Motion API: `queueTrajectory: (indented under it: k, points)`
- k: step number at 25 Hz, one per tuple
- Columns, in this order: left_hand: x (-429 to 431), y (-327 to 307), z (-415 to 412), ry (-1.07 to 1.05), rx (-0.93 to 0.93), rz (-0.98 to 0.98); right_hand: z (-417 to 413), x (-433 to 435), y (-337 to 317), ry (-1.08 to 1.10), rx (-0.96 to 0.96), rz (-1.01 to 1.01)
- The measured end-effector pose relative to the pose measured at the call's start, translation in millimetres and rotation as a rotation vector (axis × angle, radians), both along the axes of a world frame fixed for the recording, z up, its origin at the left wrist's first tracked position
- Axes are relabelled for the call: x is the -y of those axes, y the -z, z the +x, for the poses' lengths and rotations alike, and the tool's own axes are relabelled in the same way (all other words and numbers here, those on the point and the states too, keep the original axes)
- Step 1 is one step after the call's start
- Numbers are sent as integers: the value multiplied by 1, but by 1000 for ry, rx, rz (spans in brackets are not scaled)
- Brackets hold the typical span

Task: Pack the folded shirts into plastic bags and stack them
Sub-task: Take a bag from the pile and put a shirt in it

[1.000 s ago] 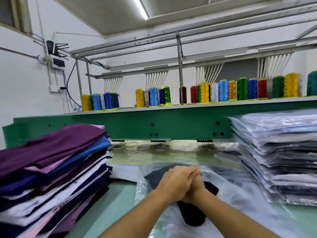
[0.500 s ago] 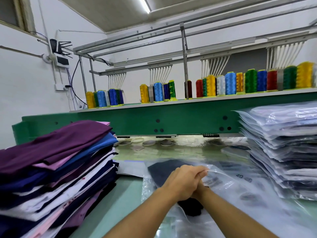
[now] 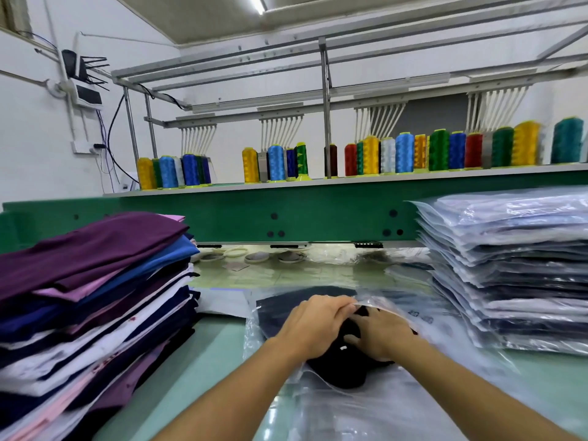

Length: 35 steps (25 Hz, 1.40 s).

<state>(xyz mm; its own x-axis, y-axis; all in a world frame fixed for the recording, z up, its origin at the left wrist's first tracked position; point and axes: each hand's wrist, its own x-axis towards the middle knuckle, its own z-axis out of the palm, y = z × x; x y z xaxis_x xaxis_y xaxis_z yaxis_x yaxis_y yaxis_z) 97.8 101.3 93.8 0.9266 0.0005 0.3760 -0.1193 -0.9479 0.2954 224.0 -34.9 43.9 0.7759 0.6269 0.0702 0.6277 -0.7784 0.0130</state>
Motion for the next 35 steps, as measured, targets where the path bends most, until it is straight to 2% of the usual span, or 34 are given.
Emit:
queueTrajectory:
  k: [4,8,12,15,21,23,26,28,30,32,35]
  points:
    - [4,11,-6,22,-3,40,-38,-23,17,-124,-116,-181]
    - [3,20,-12,48,-8,87,-49,-46,24,-234,11,-335]
    - [-9,28,-18,72,-15,194,-34,-36,21,-184,32,-262]
    - [-14,37,-22,53,-70,241,-22,-6,30,-90,-67,-69]
    - [-23,53,-33,-27,-242,307,-37,56,25,-154,-62,32]
    - [-26,55,-39,-27,-235,322,-50,66,14,-180,49,46]
    - [-33,55,-50,-16,-219,336,-68,75,6,-265,416,99]
    - [-40,54,-57,-10,-190,333,-68,81,9,-248,536,172]
    - [-49,54,-64,-15,-134,300,-65,85,10,-182,446,189]
    - [-57,56,-70,-14,-81,244,-60,82,14,-144,267,176]
    - [-68,65,-81,4,-80,188,-58,68,19,-112,209,140]
